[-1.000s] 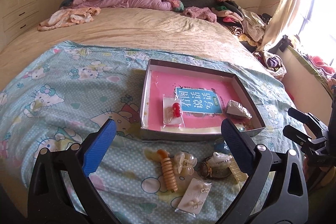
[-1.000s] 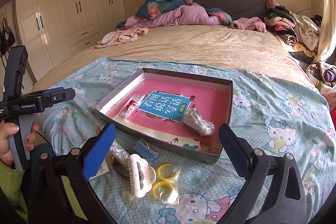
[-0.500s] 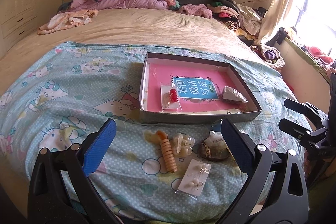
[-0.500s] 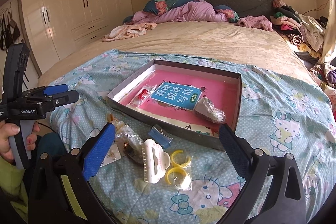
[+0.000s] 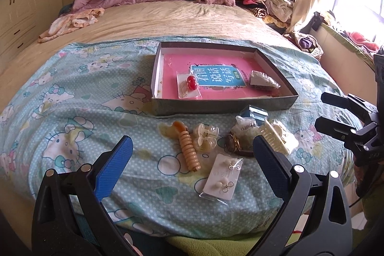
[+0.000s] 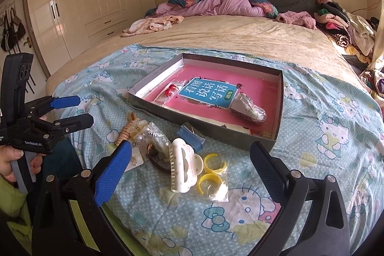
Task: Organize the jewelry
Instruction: 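Reach the left tool to the white earring card while the right tool reaches the white hair claw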
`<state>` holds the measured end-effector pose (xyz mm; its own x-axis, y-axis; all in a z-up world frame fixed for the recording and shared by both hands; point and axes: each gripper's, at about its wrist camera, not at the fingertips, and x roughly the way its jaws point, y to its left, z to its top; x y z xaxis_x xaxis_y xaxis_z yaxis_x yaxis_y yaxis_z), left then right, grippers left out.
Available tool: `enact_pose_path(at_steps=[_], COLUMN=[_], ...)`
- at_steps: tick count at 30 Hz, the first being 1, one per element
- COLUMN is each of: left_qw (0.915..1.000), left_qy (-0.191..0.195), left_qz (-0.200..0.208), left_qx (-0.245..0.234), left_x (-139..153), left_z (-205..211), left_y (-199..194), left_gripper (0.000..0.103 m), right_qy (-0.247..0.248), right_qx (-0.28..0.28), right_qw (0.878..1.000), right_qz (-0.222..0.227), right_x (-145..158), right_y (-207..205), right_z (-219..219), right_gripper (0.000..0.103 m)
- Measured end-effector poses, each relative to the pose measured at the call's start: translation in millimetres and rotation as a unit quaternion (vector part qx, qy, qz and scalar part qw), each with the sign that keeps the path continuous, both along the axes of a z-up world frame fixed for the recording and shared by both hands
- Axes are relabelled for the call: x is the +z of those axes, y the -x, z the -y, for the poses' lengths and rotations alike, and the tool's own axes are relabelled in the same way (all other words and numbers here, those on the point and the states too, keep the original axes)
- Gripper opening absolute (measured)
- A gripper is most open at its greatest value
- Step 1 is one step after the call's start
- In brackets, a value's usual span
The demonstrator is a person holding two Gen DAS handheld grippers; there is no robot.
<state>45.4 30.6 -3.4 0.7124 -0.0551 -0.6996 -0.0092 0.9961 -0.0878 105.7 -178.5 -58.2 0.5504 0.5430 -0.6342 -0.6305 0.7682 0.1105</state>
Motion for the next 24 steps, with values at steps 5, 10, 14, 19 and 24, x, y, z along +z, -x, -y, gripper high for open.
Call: enact_pose_path(at_steps=[5,10,14,19,24], left_qw=[0.9997,0.9989,0.9976,0.9956,0.9938], left_qy=[0.002,-0.003,0.005,0.016,0.026], left_qz=[-0.018,-0.038,-0.058,-0.079,-0.088], left_qx=[-0.013,-0.028,-0.037,-0.046,-0.063], left_x=[-12.6,-25.9,-36.0,-49.1,-57.9], left_z=[4.9,11.9,14.4,16.2,20.9], left_y=[3.6,5.9,4.1,0.4,-1.5], left_gripper=[0.093,0.093,0.093,0.093,0.093], right_qy=[0.004,0.010,0.012,0.014,0.015], right_qx=[0.004,0.004,0.004,0.002,0.000], right_qw=[1.000,1.000,1.000,1.000,0.999], right_qz=[-0.008,-0.016,-0.021,-0.025,-0.030], right_x=[-6.7,-13.0,-16.5,-20.1,-24.1], right_y=[1.1,0.4,-1.5,-2.3,-5.6], right_z=[-2.2,-1.8,-1.5,-0.1,1.1], right_gripper=[0.098,0.098,0.098,0.098,0.098])
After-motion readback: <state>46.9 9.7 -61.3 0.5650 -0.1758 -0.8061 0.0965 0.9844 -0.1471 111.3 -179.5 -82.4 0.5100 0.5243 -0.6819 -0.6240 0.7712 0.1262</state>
